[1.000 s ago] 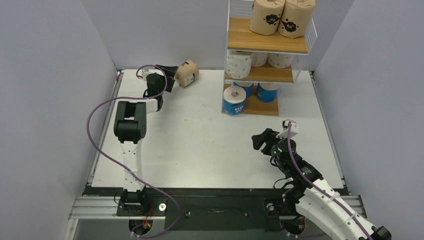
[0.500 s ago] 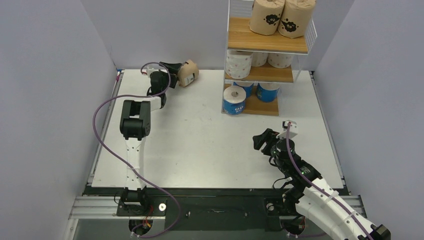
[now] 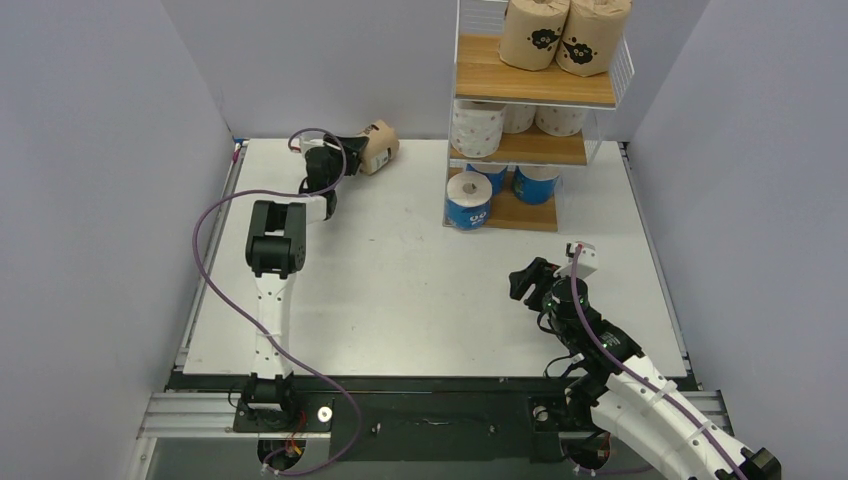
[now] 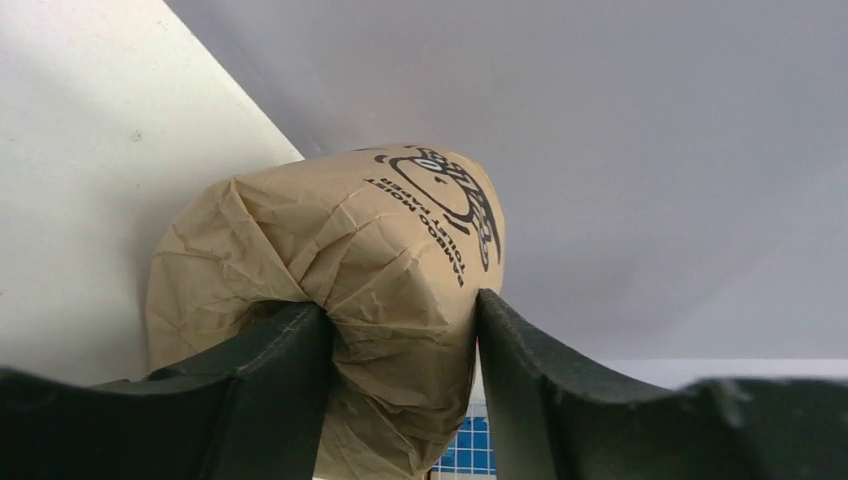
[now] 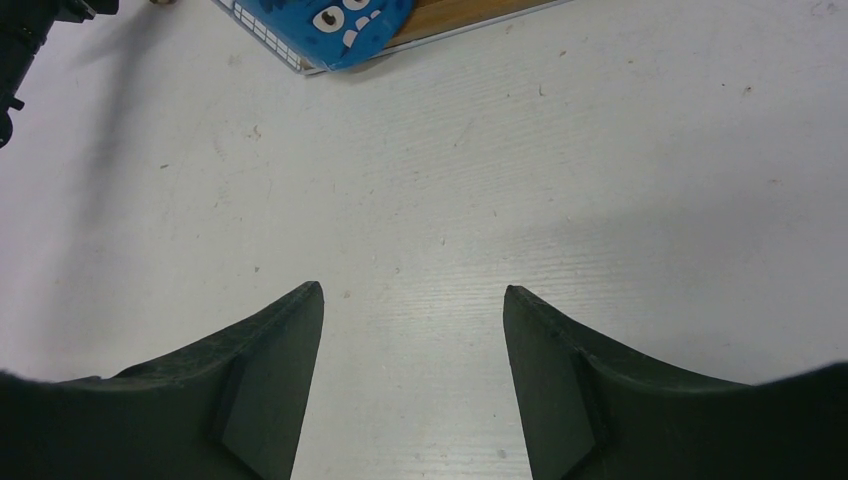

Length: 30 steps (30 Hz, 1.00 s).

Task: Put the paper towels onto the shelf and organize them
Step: Pick up the paper towel from the center of the board.

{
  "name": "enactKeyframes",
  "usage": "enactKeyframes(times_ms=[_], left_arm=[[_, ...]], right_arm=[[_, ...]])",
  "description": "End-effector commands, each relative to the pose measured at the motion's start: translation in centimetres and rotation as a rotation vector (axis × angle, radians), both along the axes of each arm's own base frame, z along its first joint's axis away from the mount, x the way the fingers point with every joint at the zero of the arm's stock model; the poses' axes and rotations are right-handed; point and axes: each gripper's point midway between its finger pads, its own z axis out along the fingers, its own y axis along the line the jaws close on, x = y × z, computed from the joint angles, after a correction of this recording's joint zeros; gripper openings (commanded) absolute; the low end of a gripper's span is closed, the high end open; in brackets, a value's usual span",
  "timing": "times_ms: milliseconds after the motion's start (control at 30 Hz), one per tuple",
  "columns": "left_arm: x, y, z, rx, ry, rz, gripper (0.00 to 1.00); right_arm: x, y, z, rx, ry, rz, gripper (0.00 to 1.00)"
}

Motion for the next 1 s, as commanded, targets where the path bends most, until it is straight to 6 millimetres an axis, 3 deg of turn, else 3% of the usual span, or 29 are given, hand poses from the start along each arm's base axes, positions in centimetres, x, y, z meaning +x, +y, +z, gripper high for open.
enactKeyframes(times_ms=[0,33,67,100,233,433,467,500,533,567,600,633,667,700,733,767,800,833,867,900,933,967], left_arm=[[-0.1,-0.5,4.6,-0.031,-0.148,-0.027,0.44],[-0.4,-0.5,4.4,-0.035,-0.144,-0.029,0.43],[-0.7,-0.5,5.7,-0.041,-0.177,-0.03,0.41],[-1.1,-0.3,5.5,-0.045,-0.174,-0.027,0.4],[-2.9,0.1,8.2,-0.063,-0.23,-0.024,0.37],[-7.4,0.7,12.7,-0.078,-0.282,-0.025,0.36],[-8.8,0.9,13.6,-0.074,-0.283,-0.024,0.36],[-10.0,1.0,15.7,-0.075,-0.316,-0.027,0.36],[-11.1,1.2,14.8,-0.069,-0.286,-0.025,0.35],[-12.4,1.3,16.7,-0.069,-0.315,-0.026,0.35],[-13.6,1.3,15.6,-0.056,-0.283,-0.03,0.35],[-15.0,1.4,17.5,-0.049,-0.304,-0.034,0.35],[-16.2,1.3,16.3,-0.024,-0.271,-0.045,0.35],[-17.6,1.2,17.9,-0.006,-0.277,-0.052,0.35],[-18.7,1.1,16.9,0.043,-0.253,-0.063,0.35],[-20.2,0.9,18.1,0.07,-0.241,-0.074,0.35],[-21.3,0.8,17.4,0.132,-0.22,-0.082,0.35],[-23.0,0.3,18.1,0.168,-0.196,-0.101,0.35],[-24.1,0.2,16.2,0.251,-0.124,-0.112,0.35],[-26.0,-0.7,18.3,0.283,-0.165,-0.133,0.36],[-27.2,-0.9,16.8,0.366,-0.107,-0.159,0.36],[-29.2,-2.0,18.6,0.437,-0.166,-0.197,0.37]], right_arm=[[0.6,-0.3,1.3,-0.007,-0.037,-0.03,0.62],[0.6,-0.3,1.4,-0.007,-0.037,-0.032,0.62],[0.7,-0.4,1.5,-0.005,-0.04,-0.036,0.62],[0.7,-0.4,1.5,-0.006,-0.04,-0.038,0.61],[0.7,-0.5,2.2,-0.002,-0.055,-0.041,0.61],[0.7,-0.6,3.1,0.001,-0.085,-0.037,0.61],[0.7,-0.6,3.3,0.002,-0.09,-0.036,0.61],[0.8,-0.6,3.5,0.002,-0.095,-0.035,0.6],[0.8,-0.6,3.6,-0.002,-0.098,-0.032,0.6],[0.8,-0.6,3.8,-0.004,-0.102,-0.031,0.6],[0.8,-0.6,3.9,-0.011,-0.105,-0.028,0.6],[0.8,-0.6,4.2,-0.012,-0.111,-0.025,0.6],[0.8,-0.6,4.3,-0.02,-0.114,-0.019,0.6],[0.8,-0.6,4.6,-0.021,-0.117,-0.014,0.6],[0.8,-0.6,4.7,-0.031,-0.119,-0.009,0.6],[0.7,-0.6,5.0,-0.034,-0.12,-0.004,0.6],[0.7,-0.6,5.1,-0.042,-0.119,-0.002,0.6],[0.7,-0.6,5.4,-0.043,-0.122,0.003,0.59],[0.7,-0.6,5.5,-0.048,-0.122,0.007,0.59],[0.7,-0.6,5.8,-0.05,-0.123,0.009,0.59],[0.7,-0.6,6.2,-0.05,-0.13,0.009,0.59],[0.6,-0.6,6.2,-0.054,-0.124,0.01,0.59]])
